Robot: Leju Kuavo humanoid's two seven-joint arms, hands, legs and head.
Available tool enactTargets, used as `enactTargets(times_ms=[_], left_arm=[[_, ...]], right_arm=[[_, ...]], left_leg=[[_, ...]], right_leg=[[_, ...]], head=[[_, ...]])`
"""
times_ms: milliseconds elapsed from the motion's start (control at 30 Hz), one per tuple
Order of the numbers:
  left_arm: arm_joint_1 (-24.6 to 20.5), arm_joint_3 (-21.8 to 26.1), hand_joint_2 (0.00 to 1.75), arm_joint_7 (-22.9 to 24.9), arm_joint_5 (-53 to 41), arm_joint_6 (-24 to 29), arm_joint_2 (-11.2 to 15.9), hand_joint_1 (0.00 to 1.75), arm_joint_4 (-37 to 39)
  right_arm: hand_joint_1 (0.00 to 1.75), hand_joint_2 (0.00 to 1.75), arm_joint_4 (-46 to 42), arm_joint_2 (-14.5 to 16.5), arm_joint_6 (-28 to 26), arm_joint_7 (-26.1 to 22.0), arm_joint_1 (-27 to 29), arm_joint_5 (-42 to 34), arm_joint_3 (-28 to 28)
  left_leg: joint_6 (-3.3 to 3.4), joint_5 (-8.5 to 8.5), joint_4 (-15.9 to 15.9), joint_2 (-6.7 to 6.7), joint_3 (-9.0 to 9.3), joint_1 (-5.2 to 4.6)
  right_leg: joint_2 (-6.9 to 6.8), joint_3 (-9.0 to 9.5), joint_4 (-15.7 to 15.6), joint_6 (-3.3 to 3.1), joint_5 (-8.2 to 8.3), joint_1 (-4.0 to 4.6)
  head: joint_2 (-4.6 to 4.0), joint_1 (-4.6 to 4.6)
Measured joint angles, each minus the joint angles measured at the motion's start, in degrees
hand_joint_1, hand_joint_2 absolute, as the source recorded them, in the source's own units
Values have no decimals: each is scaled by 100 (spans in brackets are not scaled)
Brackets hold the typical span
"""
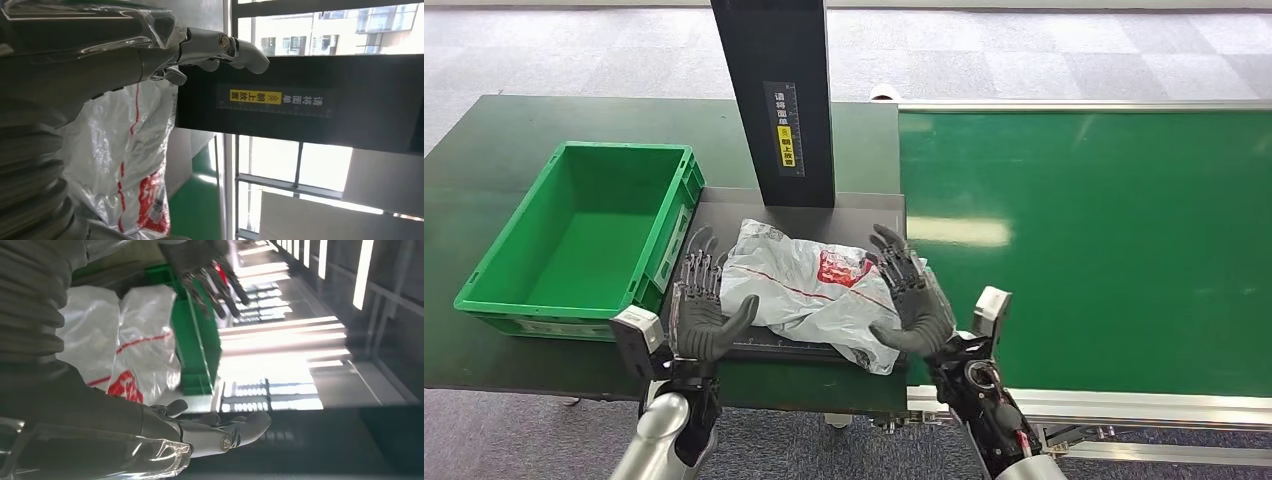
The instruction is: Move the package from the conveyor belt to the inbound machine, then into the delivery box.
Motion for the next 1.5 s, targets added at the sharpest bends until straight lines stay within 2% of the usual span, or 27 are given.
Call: enactTargets(times_ms=[100,200,267,333,433,533,633,767,833,900,967,1033,1233,1367,1500], left_arm=[[149,8,175,118,-486,14,57,0,-58],[295,8,175,152,-1161,151,102,0,-119],[364,9,175,169,-1471,201,119,0,-177],[403,9,175,190,-1660,207,125,0,-221],[412,2,175,251,-2024,333,122,0,-251],[382,-54,175,499,-2921,872,118,0,-256],[312,-115,175,826,-3758,1426,118,0,-252],[194,-156,175,1237,-4527,1825,110,0,-209],[158,-168,175,1533,-4997,1964,104,0,-178],[92,-192,175,2077,-5779,2085,100,0,-112],[0,-211,175,2644,-6522,2063,85,0,-4],[-77,-214,175,2980,-6897,1957,58,0,110],[-185,-147,175,3465,-7244,1371,-16,0,407],[-183,-65,175,3508,-7232,1066,-59,2,583],[-172,-30,175,3463,-7127,689,-76,115,703]], right_arm=[[0,175,-709,-242,-688,113,406,166,-459],[0,175,-1430,-493,-1715,392,756,842,-953],[0,175,-1828,-552,-2239,660,996,1090,-1284],[0,175,-2110,-530,-2467,899,1218,899,-1639],[0,175,-2326,-477,-2506,1079,1442,477,-2140],[0,175,-2440,-452,-2418,1098,1570,351,-2458],[0,175,-2513,-413,-2357,1124,1621,413,-2624],[0,175,-2531,-337,-2332,1180,1602,582,-2710],[0,175,-2530,-311,-2317,1196,1591,659,-2721],[0,175,-2525,-285,-2288,1204,1573,796,-2724],[0,175,-2507,-249,-2261,1206,1533,969,-2716],[0,175,-2485,-210,-2247,1206,1497,1085,-2702],[0,175,-2428,-117,-2169,1218,1432,1279,-2687],[0,175,-2369,-75,-2141,1221,1366,1361,-2656],[0,175,-2332,-56,-2113,1233,1339,1394,-2645]], left_leg=[[1,-2,0,-2,-3,-2],[4,-5,0,0,-3,-3],[5,-8,0,1,-3,-3],[5,-8,0,-2,-3,-2],[5,-8,-1,1,-2,-1],[5,-7,-1,4,0,-1],[5,-7,-1,4,0,-1],[5,-5,-1,2,1,-1],[5,-5,-1,3,1,-1],[5,-5,-1,2,0,-1],[5,-5,-1,2,0,-1],[5,-5,-1,2,0,-1],[5,-5,-1,3,0,-1],[5,-5,-1,1,-1,-1],[5,-5,-1,1,-1,-1]], right_leg=[[-1,-2,-2,1,-1,-3],[-1,-1,-3,3,-2,-4],[-1,-1,-4,3,-2,-4],[-1,-1,-4,3,-2,-3],[0,-1,-3,3,-2,-2],[1,0,-3,2,-2,-2],[1,0,-3,2,-2,-2],[0,2,-3,2,-2,-2],[0,2,-3,2,-2,-2],[0,2,-2,2,-2,-2],[0,2,-3,2,-2,-2],[0,2,-2,2,-2,-2],[0,2,-2,2,-2,-2],[0,2,-2,2,-2,-2],[0,2,-2,2,-2,-2]], head=[[0,-1],[0,1],[0,0],[0,-1],[0,-2],[0,0],[0,-1],[1,-1],[0,-1],[1,0],[1,0],[0,-1],[0,-2],[0,-1],[0,-1]])
